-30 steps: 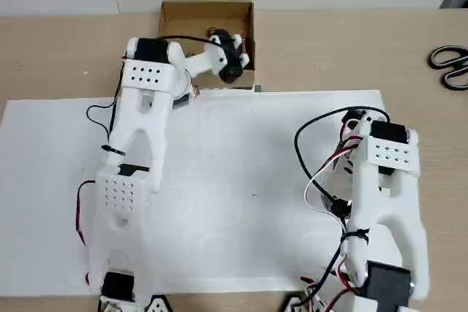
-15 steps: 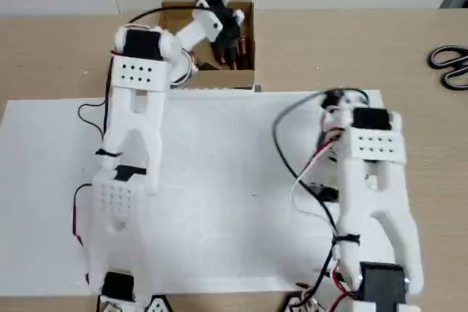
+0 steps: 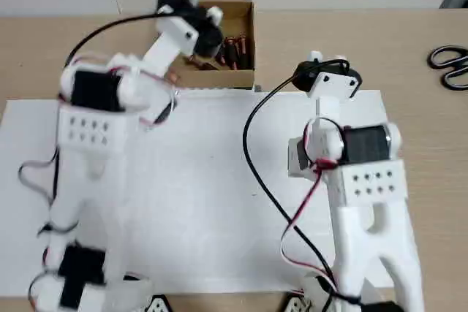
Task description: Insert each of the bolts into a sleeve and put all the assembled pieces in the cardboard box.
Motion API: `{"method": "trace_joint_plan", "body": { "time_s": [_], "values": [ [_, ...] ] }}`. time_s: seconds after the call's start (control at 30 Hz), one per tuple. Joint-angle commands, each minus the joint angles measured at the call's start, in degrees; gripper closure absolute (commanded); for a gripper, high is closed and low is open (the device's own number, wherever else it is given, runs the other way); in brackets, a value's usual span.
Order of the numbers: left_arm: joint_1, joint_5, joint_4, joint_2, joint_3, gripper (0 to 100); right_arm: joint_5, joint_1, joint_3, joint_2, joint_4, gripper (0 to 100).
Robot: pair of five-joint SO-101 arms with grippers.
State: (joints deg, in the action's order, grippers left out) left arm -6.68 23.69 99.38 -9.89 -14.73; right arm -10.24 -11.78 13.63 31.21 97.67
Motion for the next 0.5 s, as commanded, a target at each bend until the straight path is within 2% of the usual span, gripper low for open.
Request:
{"method": "trace_joint_plan", "body": {
  "time_s": [0.0,0.1,0.27,0.4,0.47],
  "values": [
    [-0.18,-3.87,0.97,-10.46,7.16,99,-0.62,-2.24,-2.46,4.35,0.48,99.5],
    [-0.09,-8.62,-0.62,-15.82,11.12,99,-0.62,-5.23,-2.46,6.11,0.48,99.5],
    [0.44,-21.63,-7.56,-24.97,17.19,99,-0.70,-9.36,-2.46,8.22,-2.95,99.5],
    [0.35,-34.02,-12.04,-32.18,27.12,99,-0.79,-11.38,-0.09,9.71,-6.90,99.5],
    [0.44,-36.75,-16.09,-36.48,33.01,99,-0.70,-12.44,2.20,12.26,-8.92,99.5]
  ]
}}
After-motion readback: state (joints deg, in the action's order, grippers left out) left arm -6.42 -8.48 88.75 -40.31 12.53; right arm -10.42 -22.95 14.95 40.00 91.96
